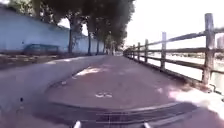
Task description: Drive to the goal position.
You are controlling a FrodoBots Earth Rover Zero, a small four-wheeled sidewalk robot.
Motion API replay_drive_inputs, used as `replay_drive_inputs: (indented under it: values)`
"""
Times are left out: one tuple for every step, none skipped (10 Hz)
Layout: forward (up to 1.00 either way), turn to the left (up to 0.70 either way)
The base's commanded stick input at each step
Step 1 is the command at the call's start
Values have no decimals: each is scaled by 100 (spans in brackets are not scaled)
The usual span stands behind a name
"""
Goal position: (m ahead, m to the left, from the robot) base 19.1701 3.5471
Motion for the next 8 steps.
replay_drive_inputs:
  values:
    - [85, 0]
    - [85, 0]
    - [85, 0]
    - [85, 0]
    - [85, 0]
    - [85, 0]
    - [85, 0]
    - [85, 0]
